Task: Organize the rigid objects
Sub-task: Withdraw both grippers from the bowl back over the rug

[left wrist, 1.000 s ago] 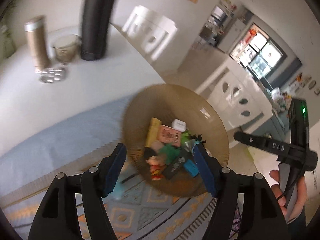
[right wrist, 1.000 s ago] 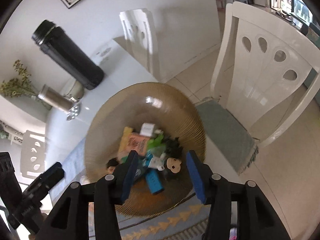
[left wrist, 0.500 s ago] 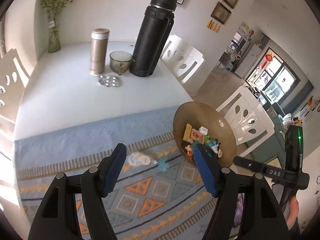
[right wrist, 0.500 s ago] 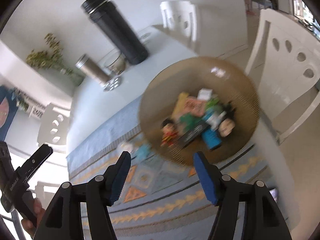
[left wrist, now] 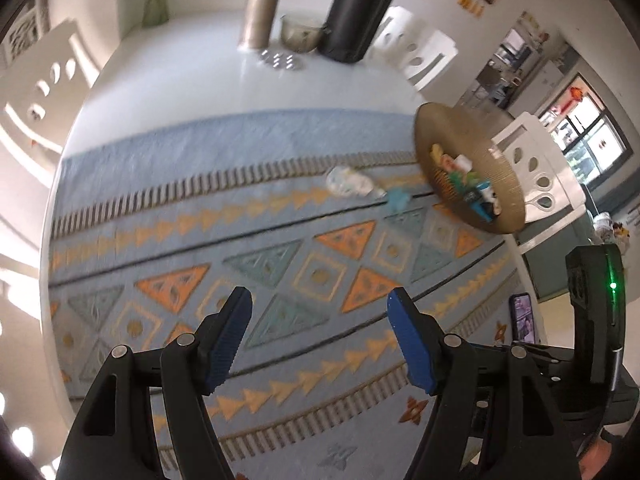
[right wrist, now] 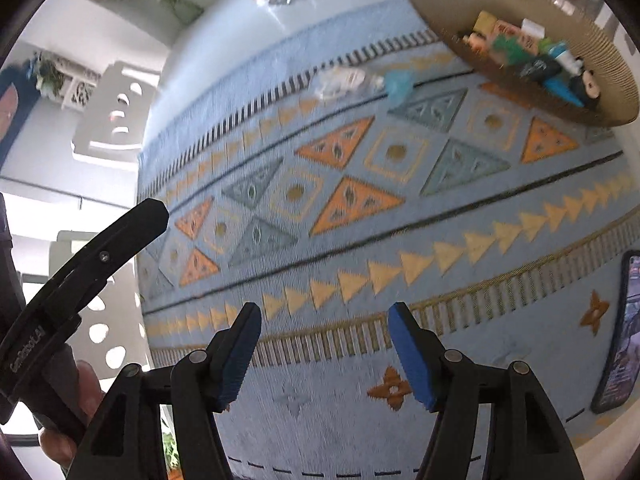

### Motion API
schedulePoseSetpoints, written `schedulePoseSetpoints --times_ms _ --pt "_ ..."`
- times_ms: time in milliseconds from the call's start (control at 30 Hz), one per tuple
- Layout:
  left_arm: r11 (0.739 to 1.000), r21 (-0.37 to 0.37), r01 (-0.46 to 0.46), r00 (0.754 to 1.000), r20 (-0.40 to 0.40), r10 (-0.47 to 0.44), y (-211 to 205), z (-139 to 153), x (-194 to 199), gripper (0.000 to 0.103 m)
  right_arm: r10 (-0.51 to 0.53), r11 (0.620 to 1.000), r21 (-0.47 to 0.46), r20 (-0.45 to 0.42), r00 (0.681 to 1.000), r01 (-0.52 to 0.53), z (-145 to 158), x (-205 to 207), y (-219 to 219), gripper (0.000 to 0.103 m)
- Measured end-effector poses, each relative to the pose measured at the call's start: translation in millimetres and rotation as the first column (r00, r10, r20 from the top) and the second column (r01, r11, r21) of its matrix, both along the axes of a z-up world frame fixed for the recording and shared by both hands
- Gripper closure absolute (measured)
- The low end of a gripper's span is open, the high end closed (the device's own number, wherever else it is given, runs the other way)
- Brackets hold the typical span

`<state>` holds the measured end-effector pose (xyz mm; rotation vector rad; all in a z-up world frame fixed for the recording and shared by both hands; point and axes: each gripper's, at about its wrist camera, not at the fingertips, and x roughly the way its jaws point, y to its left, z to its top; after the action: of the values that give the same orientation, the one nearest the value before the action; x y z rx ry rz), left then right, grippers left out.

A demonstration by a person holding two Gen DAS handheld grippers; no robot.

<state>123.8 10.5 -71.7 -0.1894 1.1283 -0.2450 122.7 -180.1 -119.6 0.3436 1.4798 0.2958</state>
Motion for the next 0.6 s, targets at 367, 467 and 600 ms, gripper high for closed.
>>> schedulePoseSetpoints --times_ms 367,467,600 --pt "0.999 0.025 0.023 1.0 -0.009 -0.023 -4 -7 10 0.034 -0.062 0.998 0.002 -0.048 0.997 0.062 -16 16 -13 0.039" --pt "0.999 0.035 0.036 0.999 -0.02 -0.036 -8 -13 17 0.034 -0.063 0.998 -0.001 -0.06 0.996 0.063 -19 20 -14 0.039" --pt "0.997 0.042 0.059 0.998 -0.032 -0.058 -11 -20 25 0.034 -0.056 0.998 0.0 -0.084 0.995 0.056 -28 26 -12 0.039"
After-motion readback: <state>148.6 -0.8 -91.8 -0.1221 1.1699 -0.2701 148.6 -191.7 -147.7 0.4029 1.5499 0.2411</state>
